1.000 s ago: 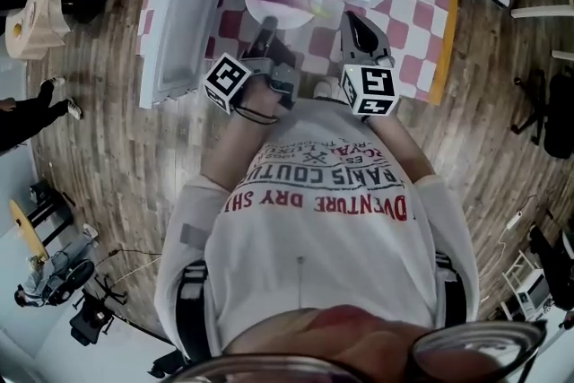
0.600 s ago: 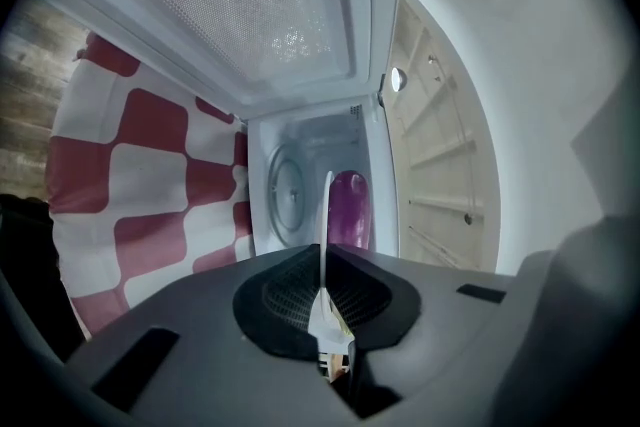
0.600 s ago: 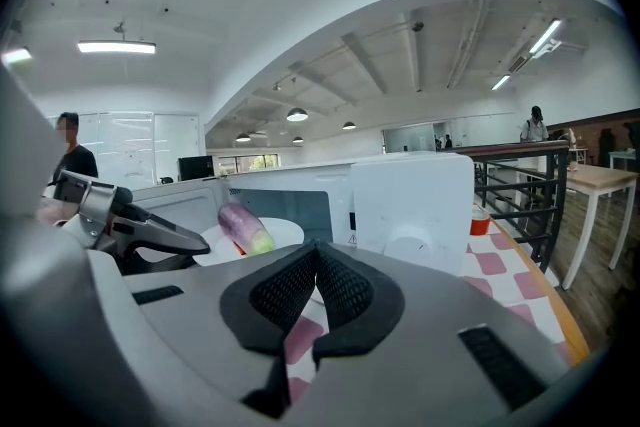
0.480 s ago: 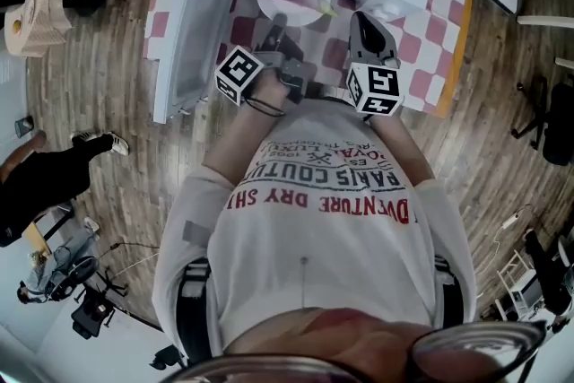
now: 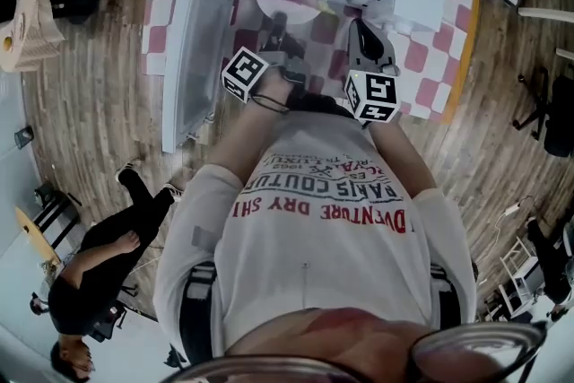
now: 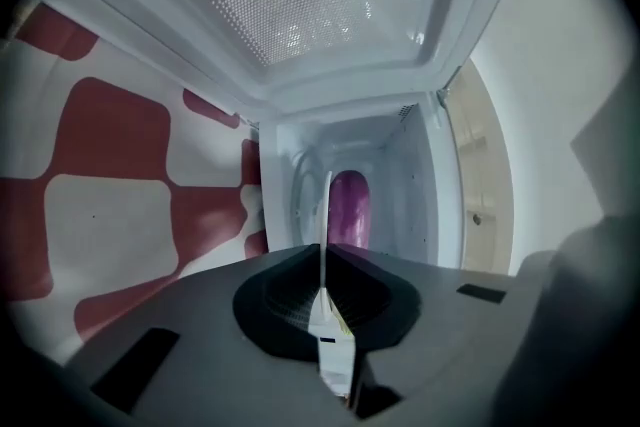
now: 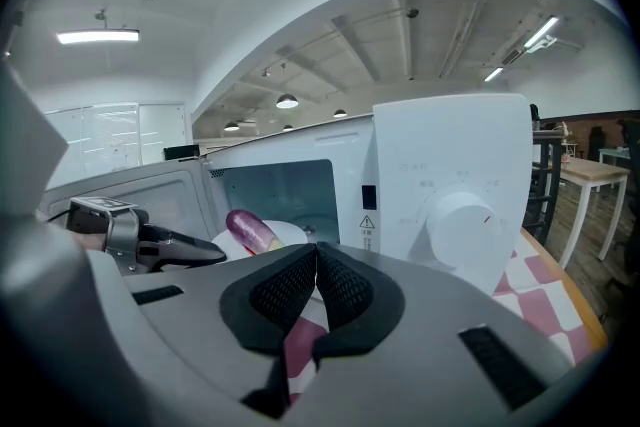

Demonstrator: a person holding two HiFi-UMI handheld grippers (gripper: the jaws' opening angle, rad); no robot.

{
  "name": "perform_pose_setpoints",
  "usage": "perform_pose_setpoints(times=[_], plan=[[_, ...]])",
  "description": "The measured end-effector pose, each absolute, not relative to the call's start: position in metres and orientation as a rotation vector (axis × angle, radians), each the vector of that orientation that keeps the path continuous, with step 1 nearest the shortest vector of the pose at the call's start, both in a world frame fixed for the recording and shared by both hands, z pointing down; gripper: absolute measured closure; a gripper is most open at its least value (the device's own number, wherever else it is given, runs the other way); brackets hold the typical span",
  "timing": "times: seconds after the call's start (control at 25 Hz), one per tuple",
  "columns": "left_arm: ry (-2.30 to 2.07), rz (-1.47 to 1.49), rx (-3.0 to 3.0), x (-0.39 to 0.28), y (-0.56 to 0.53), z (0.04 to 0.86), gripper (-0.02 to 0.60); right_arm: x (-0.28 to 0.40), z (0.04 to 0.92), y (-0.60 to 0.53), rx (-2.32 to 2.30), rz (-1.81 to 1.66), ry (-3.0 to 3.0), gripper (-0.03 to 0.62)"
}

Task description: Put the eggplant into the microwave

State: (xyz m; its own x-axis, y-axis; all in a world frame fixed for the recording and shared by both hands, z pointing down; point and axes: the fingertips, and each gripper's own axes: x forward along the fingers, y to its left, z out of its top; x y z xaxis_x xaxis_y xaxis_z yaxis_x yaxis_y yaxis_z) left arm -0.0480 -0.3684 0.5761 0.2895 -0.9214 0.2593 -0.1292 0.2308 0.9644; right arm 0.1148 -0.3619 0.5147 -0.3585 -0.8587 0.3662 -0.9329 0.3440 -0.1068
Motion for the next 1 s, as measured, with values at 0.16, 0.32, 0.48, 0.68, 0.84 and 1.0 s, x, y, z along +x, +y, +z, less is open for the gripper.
perform_pose_setpoints(times=[0.16, 0.32, 0.48, 0.68, 0.84, 1.0], plan=[[-1.157, -0.750, 1.202, -0.054, -0.385, 0.591, 0.546, 0.108, 0.524, -0.369, 1.599, 0.461, -2.347, 0.568], [-1.154, -0.740, 1.177, -0.056, -0.398, 0.601, 0.546, 0.104, 0.532, -0.376, 1.590, 0.484, -2.326, 0.568], [-1.155, -0.725, 1.169, -0.056, -0.408, 0.607, 0.546, 0.102, 0.535, -0.385, 1.599, 0.491, -2.318, 0.569], [-1.162, -0.702, 1.203, -0.055, -0.420, 0.610, 0.546, 0.100, 0.534, -0.395, 1.610, 0.482, -2.316, 0.568], [-1.161, -0.697, 1.211, -0.053, -0.427, 0.615, 0.546, 0.098, 0.537, -0.399, 1.615, 0.484, -2.310, 0.568], [-1.167, -0.687, 1.221, -0.053, -0.435, 0.617, 0.546, 0.095, 0.538, -0.400, 1.605, 0.494, -2.311, 0.568]])
